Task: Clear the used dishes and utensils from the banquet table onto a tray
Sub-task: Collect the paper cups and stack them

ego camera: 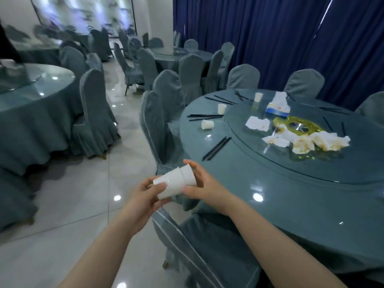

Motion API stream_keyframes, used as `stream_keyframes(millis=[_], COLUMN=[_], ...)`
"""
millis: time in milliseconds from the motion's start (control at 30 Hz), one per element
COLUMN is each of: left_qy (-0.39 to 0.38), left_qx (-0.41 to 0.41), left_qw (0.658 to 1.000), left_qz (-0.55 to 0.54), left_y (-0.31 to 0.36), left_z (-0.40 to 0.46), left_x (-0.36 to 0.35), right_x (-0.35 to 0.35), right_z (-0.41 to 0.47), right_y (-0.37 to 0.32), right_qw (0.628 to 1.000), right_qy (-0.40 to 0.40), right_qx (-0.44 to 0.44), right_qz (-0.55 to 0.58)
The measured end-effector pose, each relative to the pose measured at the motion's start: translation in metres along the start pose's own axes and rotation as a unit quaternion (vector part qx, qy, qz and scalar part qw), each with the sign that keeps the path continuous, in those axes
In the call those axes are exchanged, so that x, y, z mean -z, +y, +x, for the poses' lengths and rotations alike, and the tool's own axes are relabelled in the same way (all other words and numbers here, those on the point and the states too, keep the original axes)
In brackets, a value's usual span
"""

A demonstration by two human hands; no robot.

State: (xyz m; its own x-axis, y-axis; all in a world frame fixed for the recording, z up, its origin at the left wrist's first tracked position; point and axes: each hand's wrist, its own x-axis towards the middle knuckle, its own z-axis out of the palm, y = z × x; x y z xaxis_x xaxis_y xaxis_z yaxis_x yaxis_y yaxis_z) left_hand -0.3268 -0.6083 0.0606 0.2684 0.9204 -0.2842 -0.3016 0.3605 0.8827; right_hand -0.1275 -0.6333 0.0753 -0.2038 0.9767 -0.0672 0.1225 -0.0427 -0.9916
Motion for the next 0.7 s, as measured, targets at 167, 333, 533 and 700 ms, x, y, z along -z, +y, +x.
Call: stream_keyframes(millis=[167, 333, 533, 700], left_qy=[0.016, 0.041, 0.035, 0.057], left_qx=[-0.027, -0.042, -0.067, -0.077], left_qw=[0.998, 0.989, 0.961, 0.921], left_qz=[0.061, 0.136, 0.265, 0.379], left_y=[0.024, 0.044, 0.078, 0.105], left_z=[-0.005, 0.020, 0.077, 0.136], left_x=[0.056, 0.100, 0.140, 0.160], right_x=[-0.048, -0.081, -0.097, -0.102], right_z=[0.044, 0.102, 0.191, 0.260], right_y=[-0.018, -0.026, -0.024, -0.024], right_qw=[0.999, 0.996, 0.991, 0.985], right_qy=[-0.030, -0.091, -0.103, -0.134], right_qx=[-0.023, -0.013, 0.035, 0.031], right_qz=[0.032, 0.007, -0.073, -0.106])
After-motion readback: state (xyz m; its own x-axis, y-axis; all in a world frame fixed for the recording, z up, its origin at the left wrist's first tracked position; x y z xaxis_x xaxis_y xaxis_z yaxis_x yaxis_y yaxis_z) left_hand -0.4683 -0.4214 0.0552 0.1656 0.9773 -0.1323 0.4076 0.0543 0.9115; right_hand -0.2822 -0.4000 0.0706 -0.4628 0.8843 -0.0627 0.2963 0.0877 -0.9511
